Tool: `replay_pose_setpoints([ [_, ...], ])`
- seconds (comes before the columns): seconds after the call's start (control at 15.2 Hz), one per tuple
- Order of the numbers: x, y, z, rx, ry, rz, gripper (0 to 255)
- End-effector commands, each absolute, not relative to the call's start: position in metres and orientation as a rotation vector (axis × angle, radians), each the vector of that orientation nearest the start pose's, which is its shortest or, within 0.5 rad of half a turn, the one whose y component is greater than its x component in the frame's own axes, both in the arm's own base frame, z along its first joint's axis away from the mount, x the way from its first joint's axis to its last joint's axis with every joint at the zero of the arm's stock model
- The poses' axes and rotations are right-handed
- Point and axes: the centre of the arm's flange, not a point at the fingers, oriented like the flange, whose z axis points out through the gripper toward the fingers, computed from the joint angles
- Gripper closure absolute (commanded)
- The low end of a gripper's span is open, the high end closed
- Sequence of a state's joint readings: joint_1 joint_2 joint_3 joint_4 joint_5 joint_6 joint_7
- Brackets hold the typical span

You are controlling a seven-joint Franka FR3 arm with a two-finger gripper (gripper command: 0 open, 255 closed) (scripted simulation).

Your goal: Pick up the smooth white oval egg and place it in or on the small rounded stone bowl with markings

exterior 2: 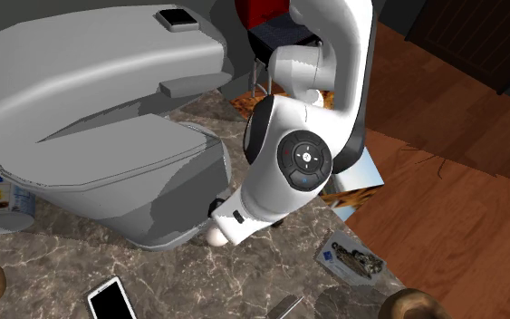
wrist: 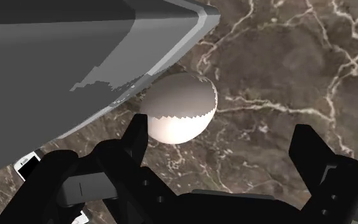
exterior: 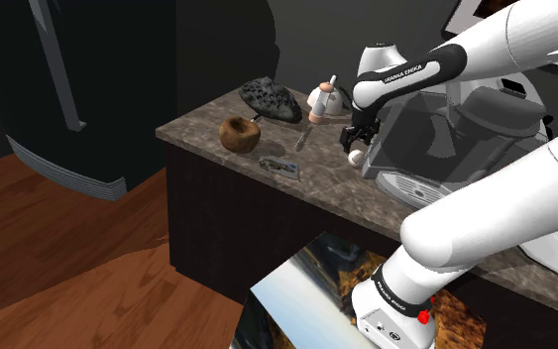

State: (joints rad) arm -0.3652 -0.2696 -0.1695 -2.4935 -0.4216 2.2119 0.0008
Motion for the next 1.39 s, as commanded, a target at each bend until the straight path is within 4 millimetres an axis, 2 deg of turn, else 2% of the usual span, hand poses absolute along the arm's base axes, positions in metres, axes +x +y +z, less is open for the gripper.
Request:
replay_pose_setpoints([
  [0.0,0.378,-0.256,0.373,-3.403,0.495,0.149,0],
  [0.07,0.380,-0.267,0.368,-3.412,0.511,0.151,0],
  [0.13,0.380,-0.267,0.368,-3.412,0.511,0.151,0],
  [0.59,0.375,-0.279,0.330,-3.412,0.511,0.151,0],
  [1.12,0.375,-0.279,0.330,-3.412,0.511,0.151,0],
  [1.19,0.375,-0.279,0.331,-3.412,0.511,0.151,255],
  [1.32,0.377,-0.279,0.329,-3.412,0.512,0.151,255],
])
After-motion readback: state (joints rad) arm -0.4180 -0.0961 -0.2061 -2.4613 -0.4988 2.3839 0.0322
